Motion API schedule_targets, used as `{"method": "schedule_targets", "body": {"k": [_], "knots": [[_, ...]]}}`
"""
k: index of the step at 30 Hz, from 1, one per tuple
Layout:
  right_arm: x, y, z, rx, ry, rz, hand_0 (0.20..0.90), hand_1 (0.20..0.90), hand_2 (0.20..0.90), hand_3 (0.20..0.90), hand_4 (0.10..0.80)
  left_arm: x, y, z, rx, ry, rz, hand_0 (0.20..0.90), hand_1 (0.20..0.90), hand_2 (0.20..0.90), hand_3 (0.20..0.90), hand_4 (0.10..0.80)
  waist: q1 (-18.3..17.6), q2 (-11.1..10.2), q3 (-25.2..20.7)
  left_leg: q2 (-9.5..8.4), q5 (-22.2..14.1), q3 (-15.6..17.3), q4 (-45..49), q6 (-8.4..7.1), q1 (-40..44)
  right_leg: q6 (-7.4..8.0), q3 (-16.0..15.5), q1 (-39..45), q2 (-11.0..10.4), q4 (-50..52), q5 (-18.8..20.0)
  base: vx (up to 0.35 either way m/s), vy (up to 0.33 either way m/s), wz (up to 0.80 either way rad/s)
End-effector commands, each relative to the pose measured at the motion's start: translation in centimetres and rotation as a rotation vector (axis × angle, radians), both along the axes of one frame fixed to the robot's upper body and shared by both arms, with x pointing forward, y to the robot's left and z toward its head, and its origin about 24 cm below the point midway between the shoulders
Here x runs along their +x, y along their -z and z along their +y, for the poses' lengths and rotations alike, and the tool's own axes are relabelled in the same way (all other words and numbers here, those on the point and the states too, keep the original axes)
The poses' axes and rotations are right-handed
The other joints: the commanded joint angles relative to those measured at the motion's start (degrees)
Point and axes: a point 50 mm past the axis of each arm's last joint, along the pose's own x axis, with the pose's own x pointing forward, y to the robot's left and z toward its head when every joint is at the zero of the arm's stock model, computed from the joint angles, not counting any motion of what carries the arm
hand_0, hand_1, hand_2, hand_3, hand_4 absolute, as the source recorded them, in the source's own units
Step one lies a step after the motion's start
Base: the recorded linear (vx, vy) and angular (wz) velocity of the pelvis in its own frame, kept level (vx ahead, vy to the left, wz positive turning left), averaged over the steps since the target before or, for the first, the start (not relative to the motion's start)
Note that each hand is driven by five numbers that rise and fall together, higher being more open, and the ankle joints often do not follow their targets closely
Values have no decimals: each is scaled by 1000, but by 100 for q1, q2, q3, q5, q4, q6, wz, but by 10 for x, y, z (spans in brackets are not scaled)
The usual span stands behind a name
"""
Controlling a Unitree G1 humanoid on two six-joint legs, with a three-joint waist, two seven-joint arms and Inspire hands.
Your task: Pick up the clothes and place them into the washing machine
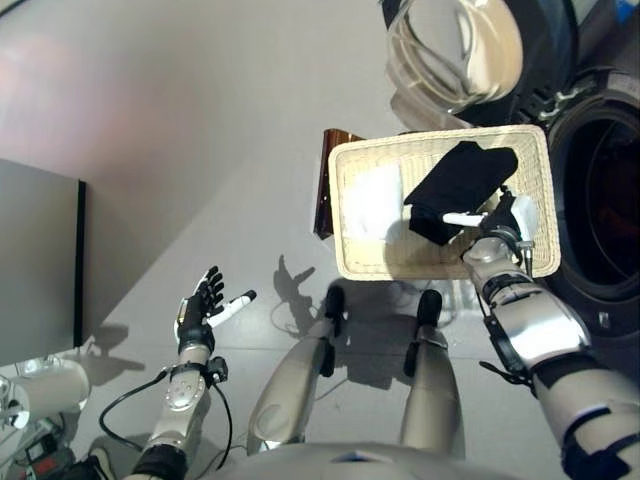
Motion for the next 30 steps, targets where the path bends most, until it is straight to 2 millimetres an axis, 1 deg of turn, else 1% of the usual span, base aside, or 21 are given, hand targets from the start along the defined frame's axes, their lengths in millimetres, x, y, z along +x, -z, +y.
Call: {"method": "schedule_targets", "body": {"k": [1,2,4,7,9,10,11,12,13,14,17,19,23,26,30], "knots": [[13,-45,-9,-295,9,-60,900,900,900,900,800,10,-34,38,127,-95,-163,900,900,900,900,800,118,-10,-37,-187,39,149,317,-134,-756,-206,-53,58,46,-312,27,-11,5,14],[13,-45,-9,-295,9,-60,900,900,900,900,800,10,-35,38,127,-95,-163,900,900,900,900,800,116,-9,-38,-187,38,148,322,-134,-762,-206,-54,53,46,-308,26,-15,5,11],[15,-57,-12,-380,18,-46,900,900,900,900,800,13,-37,35,139,-90,-175,900,900,900,900,800,156,5,38,-214,15,130,403,-121,-855,-214,-69,-28,34,-214,-8,-15,14,5],[16,-81,-22,-475,76,-63,900,900,900,900,800,18,-44,33,142,-88,-205,900,900,900,900,800,178,60,145,-288,-44,126,627,-86,-1098,-231,-50,-269,12,67,-74,-23,26,6],[15,-96,-30,-509,112,-82,900,900,900,900,800,22,-49,32,148,-87,-230,900,900,900,900,800,209,108,204,-327,-101,120,845,-74,-1293,-252,-59,-480,-5,332,-151,-45,21,15],[15,-99,-33,-516,115,-79,900,900,900,900,800,24,-51,32,144,-88,-238,900,900,900,900,800,226,126,220,-339,-139,117,944,-67,-1395,-257,-55,-587,-12,467,-209,-50,-3,16],[14,-106,-37,-524,126,-85,900,900,900,900,800,27,-56,31,146,-83,-262,900,900,900,900,800,244,139,255,-356,-177,120,1081,-61,-1507,-270,-65,-683,-30,608,-257,-46,-7,13],[16,-113,-37,-534,128,-99,900,900,900,900,800,27,-58,31,144,-86,-271,900,900,900,900,800,256,159,277,-365,-191,107,1140,-60,-1587,-276,-75,-777,-28,737,-302,66,-21,15],[16,-117,-38,-542,127,-91,900,900,900,900,800,28,-58,30,139,-85,-274,900,900,900,900,800,258,151,261,-386,-438,67,1297,-91,-1624,-240,-34,-818,-35,941,-557,60,-13,19],[17,-123,-40,-555,127,-77,900,900,900,900,800,29,-61,29,133,-80,-286,900,900,900,900,800,269,167,305,-415,-486,57,1497,-88,-1802,-265,-38,-990,-52,1184,-642,71,-14,18],[17,-127,-42,-569,123,-56,900,900,900,900,800,30,-62,27,127,-75,-296,900,900,900,900,800,295,177,322,-423,-509,41,1626,-101,-1988,-271,-68,-1147,-78,1334,-689,-19,-9,16],[18,-137,-44,-565,125,-62,900,900,900,900,800,32,-65,24,116,-62,-311,900,900,900,900,800,321,206,356,-430,-505,6,1662,-105,-2124,-290,-70,-1292,-76,1468,-748,-20,-5,8],[19,-148,-45,-586,116,-61,900,900,900,900,800,34,-69,22,103,-57,-330,900,900,900,900,800,365,217,454,-435,-509,-38,1832,-102,-2395,-330,-90,-1534,-80,1649,-803,-16,-14,6],[22,-153,-41,-589,98,-72,900,900,900,900,800,34,-68,21,100,-61,-328,900,900,900,900,800,383,223,514,-448,-506,-80,1836,-90,-2462,-343,-83,-1614,-66,1702,-844,4,-19,7],[23,-156,-39,-588,84,-80,900,900,900,900,800,33,-67,23,105,-65,-324,900,900,900,900,800,399,231,553,-464,-477,-99,1819,-96,-2541,-363,-98,-1726,-67,1768,-865,-2,-3,6]]}}
